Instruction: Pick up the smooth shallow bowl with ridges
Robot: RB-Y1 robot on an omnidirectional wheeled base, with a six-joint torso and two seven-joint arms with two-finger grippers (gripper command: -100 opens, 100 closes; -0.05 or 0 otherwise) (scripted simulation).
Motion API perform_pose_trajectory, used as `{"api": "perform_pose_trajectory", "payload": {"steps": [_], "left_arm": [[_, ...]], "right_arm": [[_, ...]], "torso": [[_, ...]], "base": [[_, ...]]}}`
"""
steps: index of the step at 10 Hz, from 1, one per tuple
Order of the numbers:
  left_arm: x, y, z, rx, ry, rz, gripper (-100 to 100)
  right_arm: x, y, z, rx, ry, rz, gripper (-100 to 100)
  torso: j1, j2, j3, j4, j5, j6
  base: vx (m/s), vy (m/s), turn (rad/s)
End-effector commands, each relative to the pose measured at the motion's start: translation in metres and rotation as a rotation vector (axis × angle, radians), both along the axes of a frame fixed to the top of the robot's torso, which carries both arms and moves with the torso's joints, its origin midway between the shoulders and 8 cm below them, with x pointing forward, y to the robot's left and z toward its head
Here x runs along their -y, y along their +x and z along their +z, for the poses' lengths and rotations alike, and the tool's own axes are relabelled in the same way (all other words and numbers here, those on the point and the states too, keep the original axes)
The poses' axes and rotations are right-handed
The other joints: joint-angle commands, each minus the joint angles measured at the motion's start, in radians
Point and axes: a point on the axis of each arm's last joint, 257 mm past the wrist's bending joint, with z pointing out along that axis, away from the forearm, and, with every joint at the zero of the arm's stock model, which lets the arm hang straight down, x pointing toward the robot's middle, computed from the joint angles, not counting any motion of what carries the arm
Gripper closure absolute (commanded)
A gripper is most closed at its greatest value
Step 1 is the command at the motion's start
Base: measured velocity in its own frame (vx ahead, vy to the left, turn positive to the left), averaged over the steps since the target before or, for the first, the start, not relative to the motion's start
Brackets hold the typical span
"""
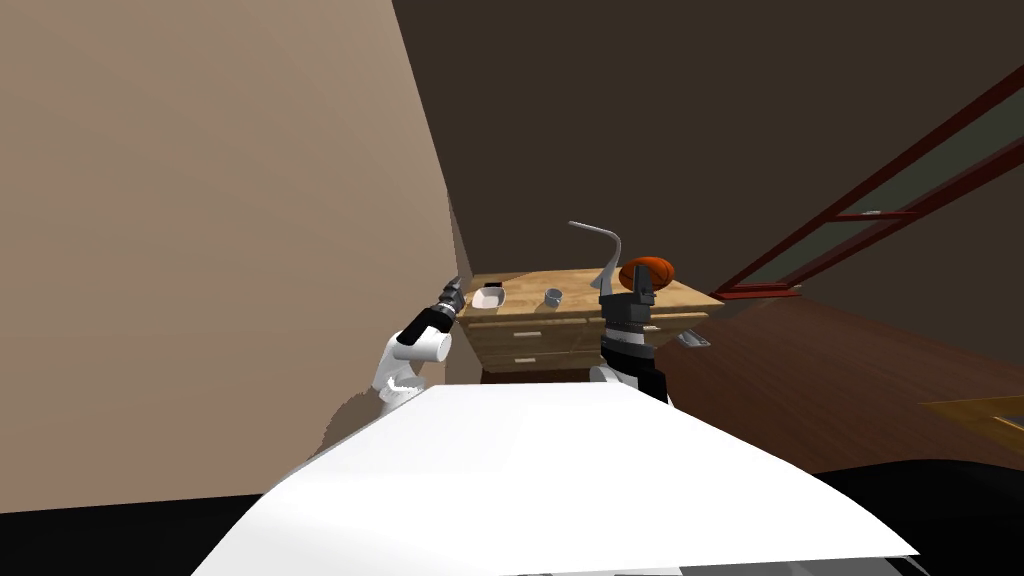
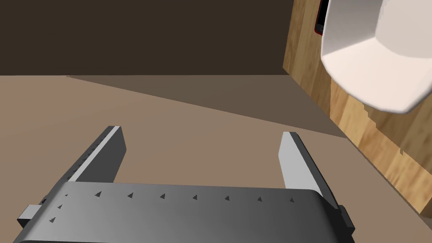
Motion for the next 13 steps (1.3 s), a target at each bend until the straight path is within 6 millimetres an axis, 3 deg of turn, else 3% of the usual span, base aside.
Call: {"api": "perform_pose_trajectory", "payload": {"steps": [1, 13], "left_arm": [[0.003, 0.0, -0.012, -0.048, -0.004, 0.001, -100], [0.005, -0.015, -0.092, -0.369, -0.011, 0.034, -100]], "right_arm": [[0.0, 0.0, 0.0, 0.0, 0.0, 0.0, 0], [0.0, 0.0, 0.0, 0.0, 0.0, 0.0, 0]], "torso": [[0.0, 0.0, 0.0, 0.0, 0.0, 0.0], [0.0, -0.001, -0.001, 0.0, 0.0, 0.0]], "base": [[0.036, -0.001, -0.075], [0.033, -0.001, -0.045]]}}
